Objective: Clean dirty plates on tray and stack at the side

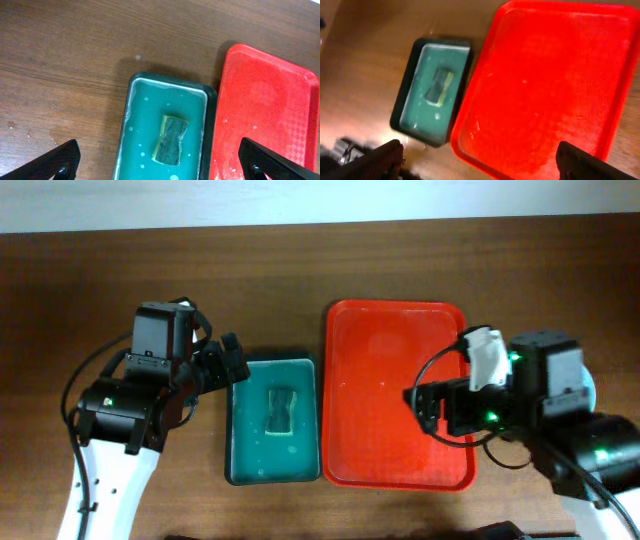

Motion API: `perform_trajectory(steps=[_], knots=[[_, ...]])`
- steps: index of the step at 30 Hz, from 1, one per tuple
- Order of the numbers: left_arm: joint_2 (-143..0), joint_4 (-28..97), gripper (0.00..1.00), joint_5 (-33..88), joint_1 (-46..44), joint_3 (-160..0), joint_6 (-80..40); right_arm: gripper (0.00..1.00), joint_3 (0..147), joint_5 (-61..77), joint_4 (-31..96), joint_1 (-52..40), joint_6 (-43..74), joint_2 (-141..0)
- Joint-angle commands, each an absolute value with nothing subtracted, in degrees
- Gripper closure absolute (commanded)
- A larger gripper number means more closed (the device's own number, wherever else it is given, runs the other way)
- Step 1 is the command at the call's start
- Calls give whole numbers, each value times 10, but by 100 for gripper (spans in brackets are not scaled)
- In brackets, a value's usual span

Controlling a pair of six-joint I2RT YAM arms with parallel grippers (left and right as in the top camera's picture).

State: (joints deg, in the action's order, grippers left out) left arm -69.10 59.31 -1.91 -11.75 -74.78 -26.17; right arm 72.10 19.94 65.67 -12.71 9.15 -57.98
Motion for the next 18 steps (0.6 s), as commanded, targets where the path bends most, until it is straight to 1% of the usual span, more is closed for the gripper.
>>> perform_trajectory(steps=[1,4,6,8,10,11,12,15,18], knots=[[-687,593,1,-19,-114,-755,-261,2,723,184,656,-147,88,-615],[-687,593,1,-19,-114,-755,-261,2,723,180,683,-146,88,-655],[-687,593,1,-19,-114,-755,-261,2,724,177,673,-145,87,-620],[-687,593,1,-19,-114,-755,-261,2,724,134,629,-145,47,-550],[-686,594,1,-19,-114,-755,-261,2,714,63,587,-143,20,-455],[-687,594,1,-19,-114,-755,-261,2,710,26,584,-130,19,-412],[-687,594,1,-19,-114,-755,-261,2,699,-3,584,-100,18,-363],[-687,594,1,-19,-114,-755,-261,2,624,-21,568,-14,18,-257],[-687,594,1,-19,-114,-755,-261,2,497,-17,516,4,19,-175]])
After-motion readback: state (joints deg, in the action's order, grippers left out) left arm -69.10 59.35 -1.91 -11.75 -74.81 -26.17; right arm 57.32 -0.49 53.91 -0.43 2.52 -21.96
